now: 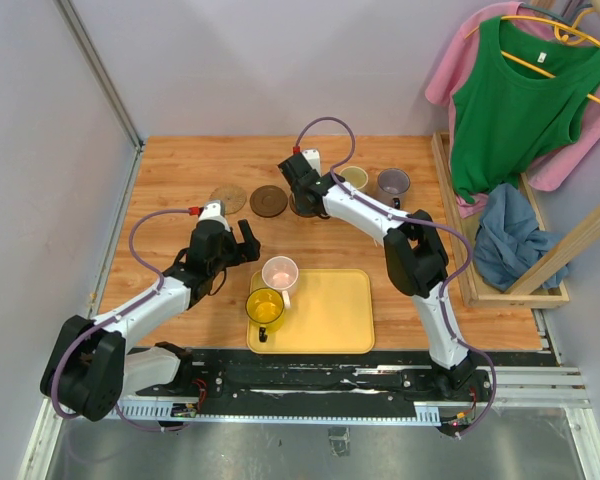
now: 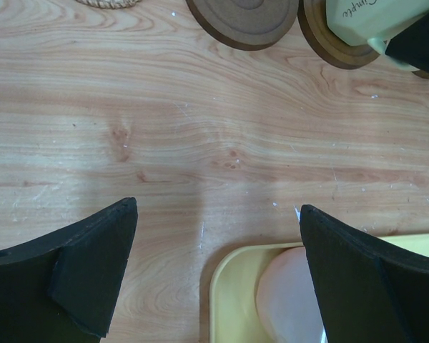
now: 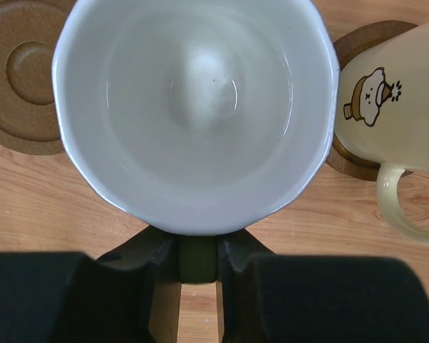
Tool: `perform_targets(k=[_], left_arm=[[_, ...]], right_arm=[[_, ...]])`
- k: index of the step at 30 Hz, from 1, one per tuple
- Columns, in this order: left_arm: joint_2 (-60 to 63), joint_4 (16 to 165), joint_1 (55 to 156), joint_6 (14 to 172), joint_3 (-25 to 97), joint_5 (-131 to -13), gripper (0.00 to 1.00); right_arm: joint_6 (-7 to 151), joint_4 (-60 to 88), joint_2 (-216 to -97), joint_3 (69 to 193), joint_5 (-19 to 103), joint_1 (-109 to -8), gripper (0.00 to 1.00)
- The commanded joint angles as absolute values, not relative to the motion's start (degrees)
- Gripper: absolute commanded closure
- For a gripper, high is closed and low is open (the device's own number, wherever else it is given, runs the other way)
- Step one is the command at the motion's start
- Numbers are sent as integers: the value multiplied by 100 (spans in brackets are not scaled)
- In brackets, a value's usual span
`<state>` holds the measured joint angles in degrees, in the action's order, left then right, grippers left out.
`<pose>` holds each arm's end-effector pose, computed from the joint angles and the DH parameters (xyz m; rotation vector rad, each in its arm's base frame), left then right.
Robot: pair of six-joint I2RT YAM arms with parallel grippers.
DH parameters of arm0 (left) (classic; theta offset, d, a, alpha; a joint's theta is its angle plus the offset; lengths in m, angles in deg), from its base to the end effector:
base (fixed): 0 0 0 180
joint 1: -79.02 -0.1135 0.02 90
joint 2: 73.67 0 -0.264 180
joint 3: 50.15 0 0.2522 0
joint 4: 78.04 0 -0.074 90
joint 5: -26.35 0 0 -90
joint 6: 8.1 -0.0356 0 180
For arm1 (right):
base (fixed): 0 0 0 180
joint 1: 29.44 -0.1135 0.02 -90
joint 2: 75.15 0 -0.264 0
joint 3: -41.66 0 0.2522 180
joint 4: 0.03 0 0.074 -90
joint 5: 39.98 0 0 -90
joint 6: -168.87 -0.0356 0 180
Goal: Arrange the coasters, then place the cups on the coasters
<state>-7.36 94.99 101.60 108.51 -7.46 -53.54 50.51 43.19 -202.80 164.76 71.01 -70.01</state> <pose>0.2230 -0.0859 0.1987 -0.1806 2.1052 -0.3313 0.3917 0.3186 0.2231 -0.0822 2.3378 0.1535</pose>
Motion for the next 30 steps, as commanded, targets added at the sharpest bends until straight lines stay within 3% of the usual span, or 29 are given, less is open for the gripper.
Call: perform_targets(k=[1, 3, 6, 10, 21, 30], left_arm=[[-693, 9629, 10128, 10870, -614, -5407, 0], [-696, 9629, 10121, 10871, -610, -5416, 0], [-694, 9638, 10123, 10863, -613, -5416, 0], [-683, 9646, 10125, 10871, -597, -5434, 0], [-703, 9642, 10125, 10872, -589, -5472, 0], [-958, 9783, 10131, 10724, -631, -5642, 0]], right_arm=[[5004, 4204, -20278, 16773, 7286, -6906, 72], [5010, 4202, -20280, 16761, 7267, -6893, 53], [5017, 4206, -20283, 16751, 7249, -6898, 44], [5021, 4191, -20272, 16728, 7180, -6899, 40], [4968, 4084, -20065, 16420, 7080, -6899, 38], [4888, 3870, -19393, 15769, 6909, -6929, 8]])
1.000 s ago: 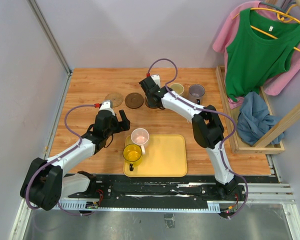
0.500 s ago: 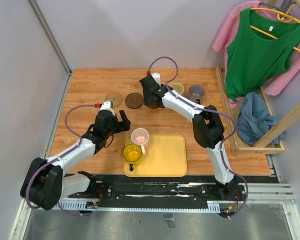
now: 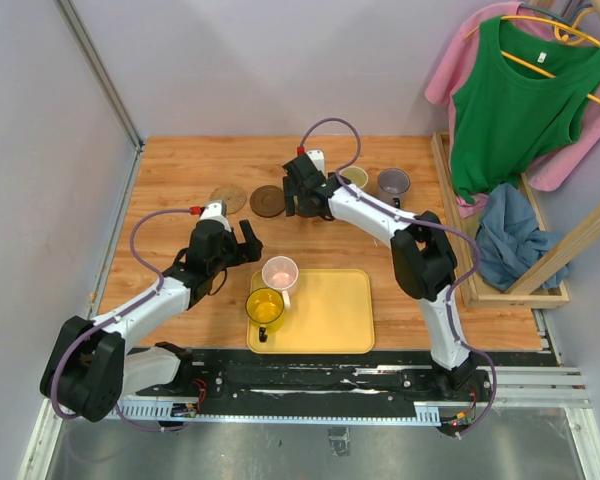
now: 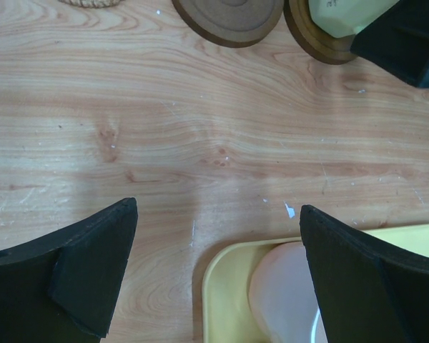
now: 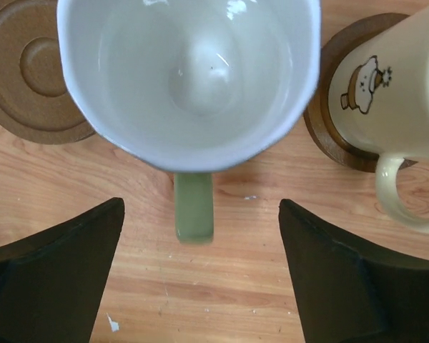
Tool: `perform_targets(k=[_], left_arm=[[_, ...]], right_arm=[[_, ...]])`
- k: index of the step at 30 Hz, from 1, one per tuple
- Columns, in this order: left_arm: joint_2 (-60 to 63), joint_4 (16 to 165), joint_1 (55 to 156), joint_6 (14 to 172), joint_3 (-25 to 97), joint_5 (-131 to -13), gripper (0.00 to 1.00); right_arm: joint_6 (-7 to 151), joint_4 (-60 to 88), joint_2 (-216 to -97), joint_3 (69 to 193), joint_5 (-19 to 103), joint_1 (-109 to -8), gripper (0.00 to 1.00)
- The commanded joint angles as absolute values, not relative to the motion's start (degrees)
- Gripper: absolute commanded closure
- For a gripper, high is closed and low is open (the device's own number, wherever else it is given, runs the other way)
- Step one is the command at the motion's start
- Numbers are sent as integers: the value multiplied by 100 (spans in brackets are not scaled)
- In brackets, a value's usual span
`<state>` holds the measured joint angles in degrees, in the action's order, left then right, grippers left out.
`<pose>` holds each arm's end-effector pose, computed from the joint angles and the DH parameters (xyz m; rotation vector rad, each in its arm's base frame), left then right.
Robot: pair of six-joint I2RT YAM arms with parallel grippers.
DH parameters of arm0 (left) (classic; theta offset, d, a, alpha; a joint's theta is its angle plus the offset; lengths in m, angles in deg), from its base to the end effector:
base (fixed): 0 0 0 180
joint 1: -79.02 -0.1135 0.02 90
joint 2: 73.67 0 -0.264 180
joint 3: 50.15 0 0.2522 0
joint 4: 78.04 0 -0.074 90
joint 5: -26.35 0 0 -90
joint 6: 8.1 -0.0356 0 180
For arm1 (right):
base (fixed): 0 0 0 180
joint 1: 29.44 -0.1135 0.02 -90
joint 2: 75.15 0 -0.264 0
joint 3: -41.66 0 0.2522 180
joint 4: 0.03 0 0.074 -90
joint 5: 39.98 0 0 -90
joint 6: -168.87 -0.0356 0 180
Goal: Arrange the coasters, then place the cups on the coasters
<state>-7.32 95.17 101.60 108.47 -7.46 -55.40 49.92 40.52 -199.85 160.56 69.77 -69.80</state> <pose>0.2229 -0.0872 0.1988 -0.1609 2.1112 -0.3646 0.3853 0.3117 0.2273 -0.0698 2.3271 0.1963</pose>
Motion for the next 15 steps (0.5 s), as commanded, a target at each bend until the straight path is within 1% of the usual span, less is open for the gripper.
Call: perform_targets(k=[1, 3, 10, 15], left_arm=[[-1002, 9797, 10128, 10704, -645, -5651, 0], [-1121, 9819, 10131, 10676, -657, -5679, 0], [-1317, 9737, 10130, 10632, -674, -6006, 0], [-1376, 9609, 10157, 10760, -789, -6337, 0]], right_arm=[[4878, 3844, -19289, 15670, 6898, -6937, 4], [4867, 3768, -19064, 15446, 6855, -6958, 0], [4762, 3542, -18118, 14540, 6697, -7044, 2], [4733, 3444, -17290, 13616, 6849, -7089, 2]])
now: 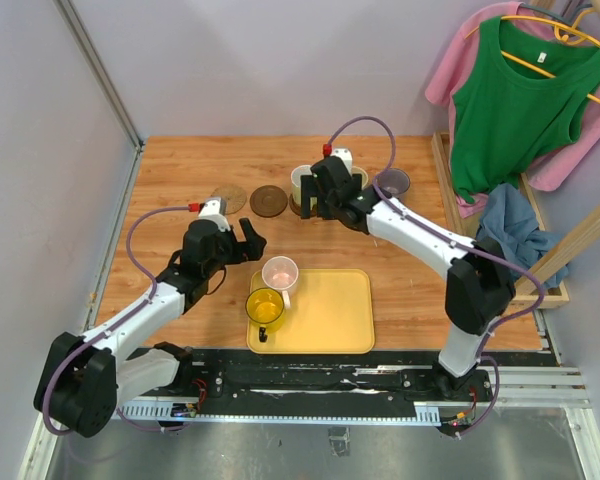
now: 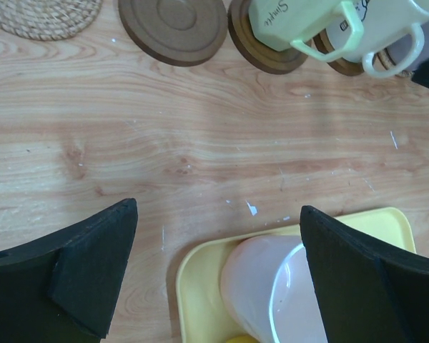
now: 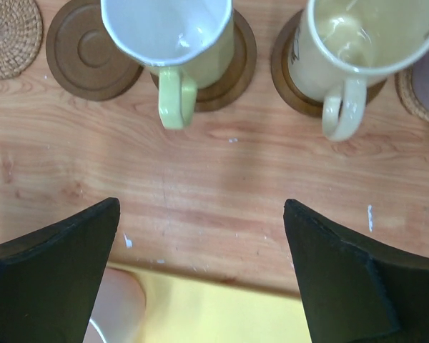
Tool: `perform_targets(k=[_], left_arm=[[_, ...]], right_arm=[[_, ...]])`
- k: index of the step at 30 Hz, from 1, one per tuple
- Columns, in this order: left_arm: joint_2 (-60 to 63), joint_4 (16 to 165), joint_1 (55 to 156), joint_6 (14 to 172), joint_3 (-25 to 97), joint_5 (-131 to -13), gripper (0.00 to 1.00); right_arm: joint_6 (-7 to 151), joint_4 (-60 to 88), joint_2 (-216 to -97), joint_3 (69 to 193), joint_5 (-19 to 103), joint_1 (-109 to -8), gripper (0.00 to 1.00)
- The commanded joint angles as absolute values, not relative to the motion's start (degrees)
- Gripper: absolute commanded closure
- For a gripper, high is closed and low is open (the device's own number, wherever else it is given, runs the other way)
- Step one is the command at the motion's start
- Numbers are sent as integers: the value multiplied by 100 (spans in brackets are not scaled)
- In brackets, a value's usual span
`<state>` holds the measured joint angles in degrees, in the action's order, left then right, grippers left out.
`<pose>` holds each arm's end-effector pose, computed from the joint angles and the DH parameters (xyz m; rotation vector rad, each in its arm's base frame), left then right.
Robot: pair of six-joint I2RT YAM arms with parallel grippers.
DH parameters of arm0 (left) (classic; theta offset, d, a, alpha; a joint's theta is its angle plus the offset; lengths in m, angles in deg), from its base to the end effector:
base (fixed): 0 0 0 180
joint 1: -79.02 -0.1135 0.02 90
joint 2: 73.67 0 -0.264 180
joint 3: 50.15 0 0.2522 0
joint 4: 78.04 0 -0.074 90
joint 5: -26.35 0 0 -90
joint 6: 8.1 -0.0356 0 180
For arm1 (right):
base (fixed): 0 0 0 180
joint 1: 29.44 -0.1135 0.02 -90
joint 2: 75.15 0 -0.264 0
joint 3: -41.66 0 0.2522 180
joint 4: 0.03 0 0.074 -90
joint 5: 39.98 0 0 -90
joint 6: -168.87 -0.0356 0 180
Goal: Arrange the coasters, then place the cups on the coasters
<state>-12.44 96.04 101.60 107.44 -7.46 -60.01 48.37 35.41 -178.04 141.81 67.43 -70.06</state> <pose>0.2149 -0.0869 0.2194 -0.0939 2.0264 -0.4734 0.3225 0.2625 0.2921 -0.0313 2.2238 0.3503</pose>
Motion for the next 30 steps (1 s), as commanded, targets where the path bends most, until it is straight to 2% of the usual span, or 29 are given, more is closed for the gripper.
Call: perform_targets(k=[1, 3, 9, 20, 26, 30], left_arm=[[-1393, 9589, 10175, 10791, -828, -6361, 0], [-1415, 9576, 10238, 10823, -887, -6404, 4], [-1361, 9525, 10447, 10932, -928, -6847, 25], [-1272, 9119, 10868, 10905, -800, -6923, 31], [-951, 9249, 11080, 10871, -700, -7052, 56], [-676, 9434, 11212, 10735, -528, -7204, 64]], right_arm=[[4733, 3392, -17105, 13426, 6908, -7098, 2], [4739, 3291, -16749, 13018, 7015, -7101, 1], [4768, 3186, -15822, 12157, 7335, -7109, 1], [4684, 3096, -15284, 11557, 7325, -7121, 0], [4588, 3146, -15233, 11433, 7273, -7127, 0], [4557, 3163, -15209, 11395, 7272, -7127, 0]])
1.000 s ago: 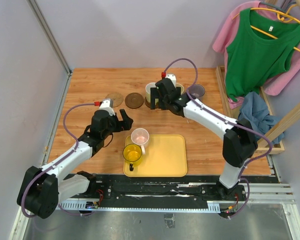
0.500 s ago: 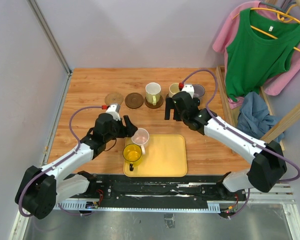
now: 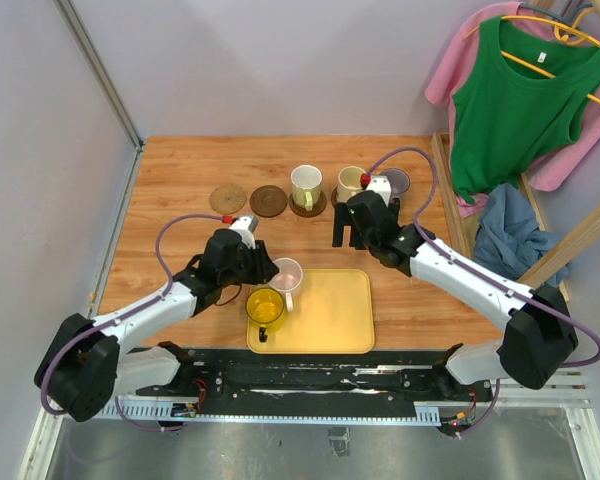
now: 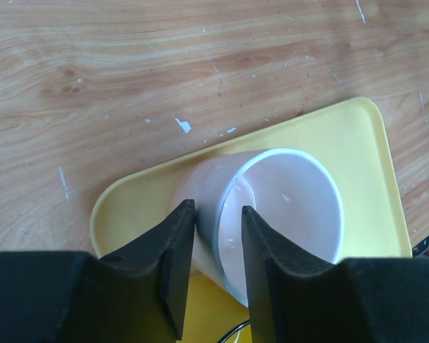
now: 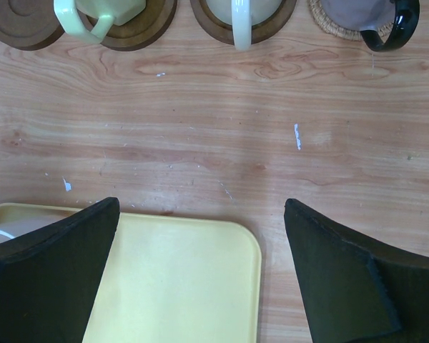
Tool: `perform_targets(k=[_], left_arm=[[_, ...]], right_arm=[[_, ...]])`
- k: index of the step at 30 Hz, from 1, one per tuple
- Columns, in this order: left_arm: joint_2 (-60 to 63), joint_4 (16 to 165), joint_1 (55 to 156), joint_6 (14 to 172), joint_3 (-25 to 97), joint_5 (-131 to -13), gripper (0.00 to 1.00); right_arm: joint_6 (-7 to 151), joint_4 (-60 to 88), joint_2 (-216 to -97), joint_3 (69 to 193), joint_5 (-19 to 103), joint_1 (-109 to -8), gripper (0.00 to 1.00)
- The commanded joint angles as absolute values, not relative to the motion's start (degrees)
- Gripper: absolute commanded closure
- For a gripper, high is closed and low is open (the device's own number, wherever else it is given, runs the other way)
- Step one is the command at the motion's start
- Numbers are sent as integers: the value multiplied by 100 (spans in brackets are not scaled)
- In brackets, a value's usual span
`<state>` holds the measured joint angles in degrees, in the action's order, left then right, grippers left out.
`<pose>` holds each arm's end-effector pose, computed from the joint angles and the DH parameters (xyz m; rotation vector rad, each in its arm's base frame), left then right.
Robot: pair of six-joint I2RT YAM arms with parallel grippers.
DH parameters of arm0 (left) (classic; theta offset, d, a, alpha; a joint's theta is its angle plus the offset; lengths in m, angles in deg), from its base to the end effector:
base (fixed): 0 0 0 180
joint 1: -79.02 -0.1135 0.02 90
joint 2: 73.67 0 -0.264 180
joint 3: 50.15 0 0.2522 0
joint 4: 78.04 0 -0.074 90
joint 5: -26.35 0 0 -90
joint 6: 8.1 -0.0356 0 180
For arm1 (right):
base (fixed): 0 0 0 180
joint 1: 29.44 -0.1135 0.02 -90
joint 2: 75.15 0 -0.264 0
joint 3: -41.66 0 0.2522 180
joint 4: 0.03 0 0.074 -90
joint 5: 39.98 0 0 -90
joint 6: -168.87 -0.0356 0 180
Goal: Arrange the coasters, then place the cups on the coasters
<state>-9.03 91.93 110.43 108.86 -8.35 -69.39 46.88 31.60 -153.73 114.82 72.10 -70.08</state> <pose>0.1955 -0.1236 0.1948 0.1470 2.2197 -0.6877 0.2395 0.1880 0.2840 0.0466 2.1780 0.2987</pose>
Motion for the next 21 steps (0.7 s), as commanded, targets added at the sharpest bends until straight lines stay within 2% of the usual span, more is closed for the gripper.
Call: perform_targets(k=[1, 7, 15, 17, 21], left_arm=[[-590, 9495, 11228, 10690, -477, -7269, 66], [-23, 10016, 11305, 10364, -195, -7757, 65], [1193, 10896, 11370, 10168, 439, -8962, 63], [1460, 10914, 11426, 10107, 685, -9189, 59], [1629, 10929, 11504, 10091, 962, -9267, 46]], right_arm=[[4547, 3167, -15206, 11395, 7272, -7121, 0], [4499, 3200, -15209, 11357, 7277, -7132, 0], [4477, 3304, -15214, 11354, 7385, -7136, 0], [4486, 3342, -15186, 11367, 7434, -7136, 0], [4497, 3414, -15079, 11350, 7515, -7133, 0]])
